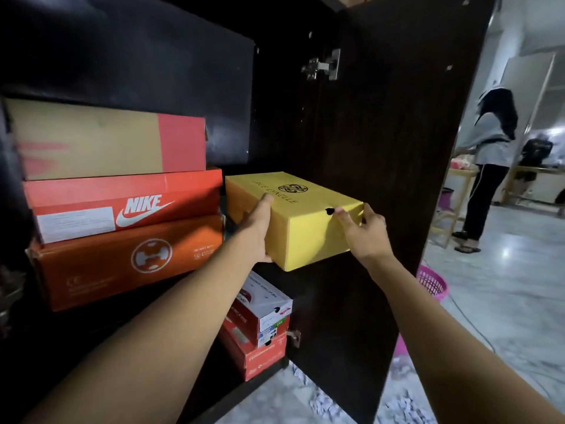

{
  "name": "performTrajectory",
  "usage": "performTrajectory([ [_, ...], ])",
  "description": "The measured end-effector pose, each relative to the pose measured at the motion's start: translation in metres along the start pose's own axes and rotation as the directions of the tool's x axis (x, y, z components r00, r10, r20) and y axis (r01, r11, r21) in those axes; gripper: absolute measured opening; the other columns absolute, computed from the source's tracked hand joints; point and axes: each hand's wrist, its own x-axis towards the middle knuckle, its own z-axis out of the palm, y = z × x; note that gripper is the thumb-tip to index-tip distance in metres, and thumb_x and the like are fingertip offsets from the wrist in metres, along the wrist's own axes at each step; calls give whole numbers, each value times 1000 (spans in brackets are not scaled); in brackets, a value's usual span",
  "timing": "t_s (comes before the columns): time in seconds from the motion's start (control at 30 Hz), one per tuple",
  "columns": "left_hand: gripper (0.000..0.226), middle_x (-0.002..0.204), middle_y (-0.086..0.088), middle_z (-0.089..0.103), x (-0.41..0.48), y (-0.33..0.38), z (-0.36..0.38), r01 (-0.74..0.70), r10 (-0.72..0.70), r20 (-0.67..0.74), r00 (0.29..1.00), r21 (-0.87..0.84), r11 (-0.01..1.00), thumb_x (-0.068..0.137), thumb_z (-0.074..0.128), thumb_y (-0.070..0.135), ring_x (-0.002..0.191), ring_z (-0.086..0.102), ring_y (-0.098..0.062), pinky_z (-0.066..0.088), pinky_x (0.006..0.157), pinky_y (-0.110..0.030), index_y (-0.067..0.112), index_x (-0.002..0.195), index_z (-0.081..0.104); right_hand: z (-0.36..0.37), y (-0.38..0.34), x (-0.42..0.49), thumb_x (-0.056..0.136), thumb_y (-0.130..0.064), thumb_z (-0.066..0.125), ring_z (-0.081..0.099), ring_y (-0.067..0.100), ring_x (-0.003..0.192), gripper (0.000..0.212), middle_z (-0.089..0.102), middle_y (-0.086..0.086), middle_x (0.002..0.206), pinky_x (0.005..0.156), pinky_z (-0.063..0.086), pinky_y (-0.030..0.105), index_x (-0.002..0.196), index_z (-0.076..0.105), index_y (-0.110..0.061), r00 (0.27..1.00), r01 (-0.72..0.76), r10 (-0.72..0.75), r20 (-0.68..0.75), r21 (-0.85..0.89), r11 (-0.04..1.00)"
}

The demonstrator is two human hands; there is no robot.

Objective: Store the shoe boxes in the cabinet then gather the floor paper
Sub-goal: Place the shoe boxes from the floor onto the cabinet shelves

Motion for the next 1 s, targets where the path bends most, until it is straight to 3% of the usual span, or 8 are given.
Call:
performTrajectory([
  [0.27, 77, 117, -10, 53, 26, 3, -2, -39, 39, -12, 999, 36, 999, 78, 65, 64, 99, 55, -30, 49, 81, -47, 17, 133, 39, 26, 17, 22, 88, -44, 67, 39, 26, 137, 83, 35, 4, 152, 113, 38, 46, 154, 22, -22, 995, -37, 31, 91, 63, 997],
  [0.33, 89, 119, -7, 55, 46, -3, -1, -99, 101, -25, 995, 80, 992, 62, 67, 75, 97, 58, -26, 51, 79, -42, 19, 128, 43, 32, 24, 29, 89, -38, 68, 45, 22, 131, 77, 43, -2, 141, 110, 42, 45, 152, 26, -23, 994, -42, 31, 109, 94, 995],
  [0.4, 117, 135, -6, 50, 68, -8, 3, -168, 179, -54, 982, 174, 970, 41, 66, 85, 114, 56, -27, 48, 95, -46, 27, 140, 42, 39, 29, 36, 90, -34, 68, 47, 17, 125, 71, 45, -8, 131, 108, 44, 44, 150, 31, -24, 992, -39, 25, 122, 112, 993],
  [0.5, 112, 161, 0, 22, 53, -10, 5, -311, 303, 80, 950, 370, 876, 60, 60, 87, 144, 29, -27, 26, 116, -49, 41, 153, 19, 50, 40, 51, 88, -35, 69, 47, 18, 129, 72, 45, -1, 143, 110, 42, 44, 149, 32, -25, 994, -23, 9, 107, 132, 991],
  [0.6, 101, 163, 4, 13, 61, -13, 5, -397, 367, 158, 917, 461, 793, 75, 63, 73, 149, 19, -24, 22, 116, -46, 41, 155, 11, 60, 48, 62, 92, -33, 66, 38, 21, 138, 73, 34, 3, 153, 115, 35, 42, 153, 27, -20, 996, -47, 39, 82, 98, 994],
  [0.77, 102, 160, 3, 25, 96, 11, 17, -400, 385, 136, 913, 486, 777, 75, 67, 69, 145, 30, -24, 28, 116, -42, 31, 156, 17, 82, 58, 84, 92, -35, 66, 33, 20, 142, 73, 32, 5, 155, 117, 32, 40, 152, 29, -18, 987, 71, -63, 147, -49, 996],
  [0.9, 115, 147, 3, 49, 131, 27, 11, -382, 394, 76, 916, 467, 798, 46, 69, 84, 129, 51, -23, 42, 108, -46, 32, 145, 42, 106, 53, 109, 92, -38, 64, 29, 21, 144, 74, 26, 4, 159, 118, 29, 41, 154, 27, -21, 967, 140, -114, 229, -103, 985],
  [1.0, 71, 140, -2, 52, 144, 35, 4, -408, 425, 63, 903, 431, 804, 82, 66, 59, 126, 51, -26, 40, 104, -35, 23, 140, 49, 129, 47, 124, 92, -45, 61, 21, 23, 148, 77, 17, 1, 163, 120, 23, 39, 155, 22, -25, 939, 185, -128, 319, -156, 970],
])
